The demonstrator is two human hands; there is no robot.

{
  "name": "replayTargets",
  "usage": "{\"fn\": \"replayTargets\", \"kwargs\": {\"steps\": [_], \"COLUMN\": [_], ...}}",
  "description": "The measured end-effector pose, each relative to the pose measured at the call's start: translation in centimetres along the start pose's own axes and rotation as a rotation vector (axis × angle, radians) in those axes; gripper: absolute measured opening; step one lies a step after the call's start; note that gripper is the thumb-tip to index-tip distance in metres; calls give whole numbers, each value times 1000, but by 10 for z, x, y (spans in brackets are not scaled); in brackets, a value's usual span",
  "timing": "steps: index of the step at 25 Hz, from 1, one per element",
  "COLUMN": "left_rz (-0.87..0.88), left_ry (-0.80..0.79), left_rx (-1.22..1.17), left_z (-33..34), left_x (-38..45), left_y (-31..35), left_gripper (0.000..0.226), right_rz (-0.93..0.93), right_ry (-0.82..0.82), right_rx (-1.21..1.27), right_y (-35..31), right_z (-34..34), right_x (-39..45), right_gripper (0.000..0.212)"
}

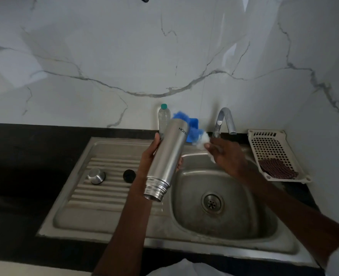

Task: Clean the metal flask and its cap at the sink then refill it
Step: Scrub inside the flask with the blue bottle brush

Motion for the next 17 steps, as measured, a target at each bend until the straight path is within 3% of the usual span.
{"fn": "replayTargets", "kwargs": {"steps": [3, 7, 10, 13, 17], "left_rz": [31, 56, 121, 185, 311], "left_ry": [-16, -25, 173, 413, 596], "left_rx": [20, -127, -332, -300, -328], "left_z": [2, -4, -8, -13, -11], "left_x": [-1, 8, 16, 19, 30], "left_y": [5, 6, 0, -5, -7], "left_gripper": [88, 97, 91, 79, 80], "right_rz": [119, 293, 400, 434, 330], "right_ry": [-139, -9, 8, -62, -123], "right_rx": [49, 255, 489, 531, 508], "right_y": [6, 10, 2, -8, -28], "right_z": [19, 29, 25, 15, 4], "right_x": [-20, -29, -32, -35, -42], "right_gripper": [40, 35, 27, 21, 45]}}
Point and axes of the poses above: each hand's wrist, its own x-axis towards the middle knuckle, its own z-axis out of the palm, y = z × x, the point moved 1 cm from there along x, towards the middle knuckle, and after that the axes turned 9 degrees about -y, right-handed, at the moved point
